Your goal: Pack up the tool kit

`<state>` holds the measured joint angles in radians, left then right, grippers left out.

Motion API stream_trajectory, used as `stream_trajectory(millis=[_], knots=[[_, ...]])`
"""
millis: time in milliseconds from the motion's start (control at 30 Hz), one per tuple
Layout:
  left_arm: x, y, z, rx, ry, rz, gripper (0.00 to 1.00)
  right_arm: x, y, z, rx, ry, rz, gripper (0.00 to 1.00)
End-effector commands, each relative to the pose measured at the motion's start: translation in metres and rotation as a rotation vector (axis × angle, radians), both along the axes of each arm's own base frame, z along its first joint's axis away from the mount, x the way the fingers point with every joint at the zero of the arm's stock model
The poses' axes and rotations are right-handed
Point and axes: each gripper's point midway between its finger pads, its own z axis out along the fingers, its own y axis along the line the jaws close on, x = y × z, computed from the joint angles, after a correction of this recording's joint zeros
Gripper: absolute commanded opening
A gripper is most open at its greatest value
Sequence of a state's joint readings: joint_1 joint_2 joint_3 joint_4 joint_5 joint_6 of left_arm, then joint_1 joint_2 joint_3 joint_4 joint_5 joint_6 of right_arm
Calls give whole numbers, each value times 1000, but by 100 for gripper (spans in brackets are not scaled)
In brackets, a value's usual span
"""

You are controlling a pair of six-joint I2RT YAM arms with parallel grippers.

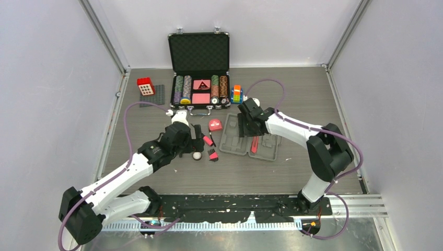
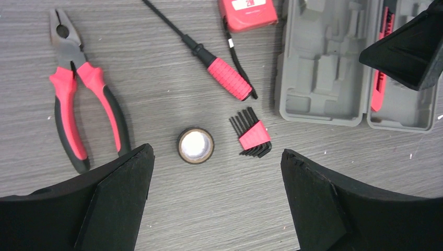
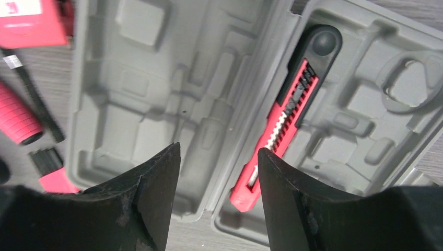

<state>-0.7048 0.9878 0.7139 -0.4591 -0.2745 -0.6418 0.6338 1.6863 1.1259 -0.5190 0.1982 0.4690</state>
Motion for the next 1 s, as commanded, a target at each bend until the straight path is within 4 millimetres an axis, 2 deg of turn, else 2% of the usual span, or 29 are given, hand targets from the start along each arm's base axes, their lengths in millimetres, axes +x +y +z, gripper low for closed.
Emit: stream_trajectory(millis=[0,300,467,633,867,967], knots=[[0,8,3,-16,-17,48,92,19,-1,6,-22,-58,-71,62],[0,9,2,-10,-17,48,92,12,5,-19,-11,9,-52,62],[-1,9,0,-10,-12,45,92,-7,1,-48,-30,103,-32,62],[-2,9,0,-14,-12,42,92,-32,-17,-67,-95,180,5,60],[-3,9,1,-14,-16,38,92,-54,-40,-58,-187,213,148,56],[-3,8,1,-14,-13,34,92,-65,-44,-55,-188,235,194,55]])
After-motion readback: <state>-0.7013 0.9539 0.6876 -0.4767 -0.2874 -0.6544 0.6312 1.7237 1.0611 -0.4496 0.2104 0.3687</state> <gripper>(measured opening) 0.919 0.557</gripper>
